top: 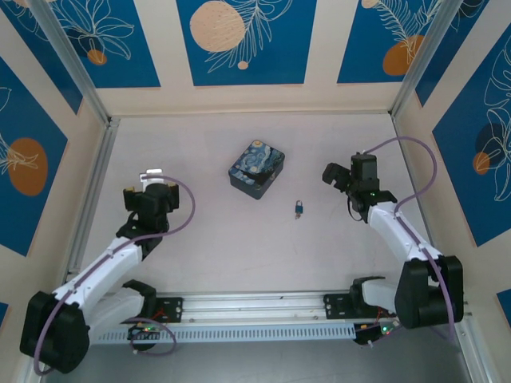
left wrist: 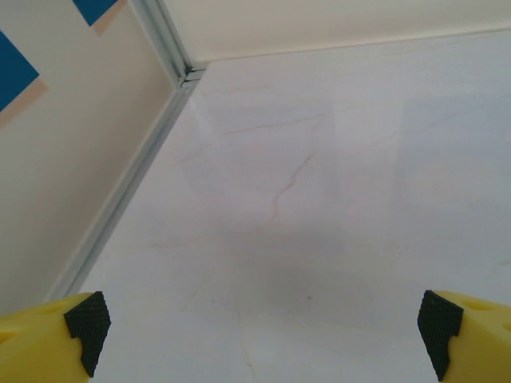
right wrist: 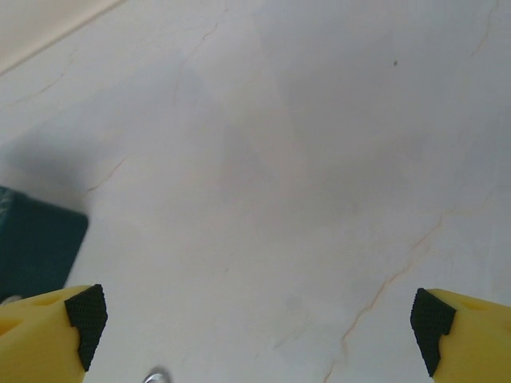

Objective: Unlock the padlock with the key

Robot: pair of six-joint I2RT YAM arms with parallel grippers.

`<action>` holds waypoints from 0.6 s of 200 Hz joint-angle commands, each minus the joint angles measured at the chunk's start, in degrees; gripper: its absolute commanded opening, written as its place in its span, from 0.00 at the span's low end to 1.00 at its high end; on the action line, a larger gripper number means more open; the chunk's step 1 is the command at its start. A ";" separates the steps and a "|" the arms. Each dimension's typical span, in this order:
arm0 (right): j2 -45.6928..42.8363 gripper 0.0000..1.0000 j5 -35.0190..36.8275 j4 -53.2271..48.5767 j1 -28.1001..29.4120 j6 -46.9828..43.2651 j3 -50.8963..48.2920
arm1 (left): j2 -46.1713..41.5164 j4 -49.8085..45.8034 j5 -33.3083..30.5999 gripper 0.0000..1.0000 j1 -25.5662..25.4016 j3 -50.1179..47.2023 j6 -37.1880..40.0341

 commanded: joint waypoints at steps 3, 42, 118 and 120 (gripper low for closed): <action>2.75 0.99 5.41 12.18 0.28 -7.89 -3.55 | 5.52 17.97 2.37 1.00 3.87 -4.14 4.20; 7.44 1.00 4.12 24.06 0.28 -13.65 -7.42 | 16.51 34.64 8.71 1.00 7.58 -7.59 5.35; 11.77 0.99 -5.66 51.20 -1.57 -23.68 -19.05 | 28.43 49.67 22.12 1.00 10.97 -9.22 8.45; 12.28 0.99 -6.19 52.84 -1.76 -23.52 -19.75 | 28.56 49.51 22.40 1.00 11.12 -9.17 8.33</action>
